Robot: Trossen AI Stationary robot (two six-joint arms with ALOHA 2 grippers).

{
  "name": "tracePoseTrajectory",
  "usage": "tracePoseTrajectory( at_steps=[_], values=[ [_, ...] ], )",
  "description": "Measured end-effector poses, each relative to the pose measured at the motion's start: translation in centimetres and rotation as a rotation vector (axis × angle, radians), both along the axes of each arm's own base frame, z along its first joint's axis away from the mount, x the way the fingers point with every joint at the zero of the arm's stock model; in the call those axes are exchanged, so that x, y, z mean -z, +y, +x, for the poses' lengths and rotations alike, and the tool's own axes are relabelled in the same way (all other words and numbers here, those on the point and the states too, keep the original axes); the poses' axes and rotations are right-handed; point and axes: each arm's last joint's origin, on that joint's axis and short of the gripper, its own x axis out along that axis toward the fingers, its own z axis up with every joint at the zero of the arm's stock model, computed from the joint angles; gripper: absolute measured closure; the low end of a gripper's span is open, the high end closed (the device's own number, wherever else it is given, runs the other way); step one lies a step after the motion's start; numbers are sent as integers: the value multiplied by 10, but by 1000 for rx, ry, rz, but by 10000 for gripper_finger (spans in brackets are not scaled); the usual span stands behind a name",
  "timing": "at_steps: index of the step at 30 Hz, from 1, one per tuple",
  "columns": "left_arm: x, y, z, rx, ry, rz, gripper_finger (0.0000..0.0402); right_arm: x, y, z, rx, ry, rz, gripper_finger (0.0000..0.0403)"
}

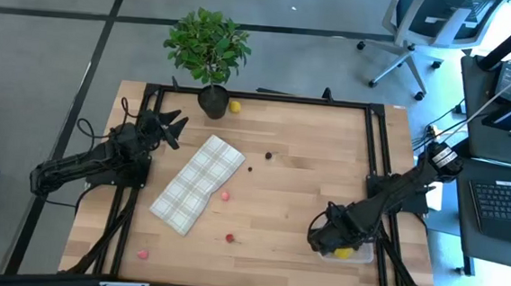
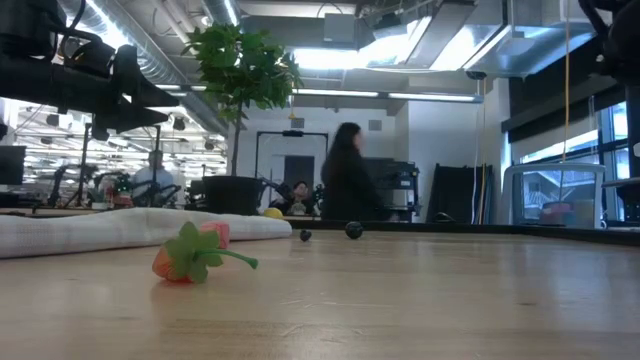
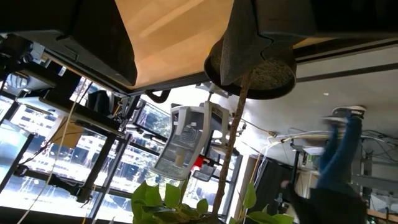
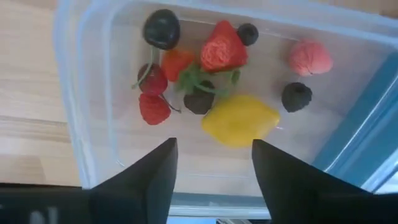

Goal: Pick and placing Produce into tupperware
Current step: Put the black cherry into the transparent bin

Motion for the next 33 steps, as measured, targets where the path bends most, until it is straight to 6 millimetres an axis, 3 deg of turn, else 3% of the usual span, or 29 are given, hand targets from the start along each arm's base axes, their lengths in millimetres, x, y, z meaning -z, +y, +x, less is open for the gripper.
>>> tracePoseTrajectory(
  at_steps=[4,9,14,18,21,25,30,33],
  values=[
    [0,0,0,0,2,2,176,-8,-3,1,-21,40,114,171],
    [0,0,0,-1,2,1,176,-49,-13,3,-37,-58,111,162],
    [0,0,0,-1,2,1,176,-89,-39,16,-50,-333,-113,162],
    [0,0,0,0,1,1,176,-108,-67,34,-225,-530,-400,162],
    [0,0,0,-1,2,1,176,-112,-89,50,-334,-614,-599,162],
    [0,0,0,-1,1,1,176,-110,-122,73,-452,-621,-705,162],
    [0,0,0,0,1,0,176,-93,-162,105,-578,-577,-800,162],
    [0,0,0,1,2,1,176,-76,-177,127,-741,-546,-854,162]
  ],
)
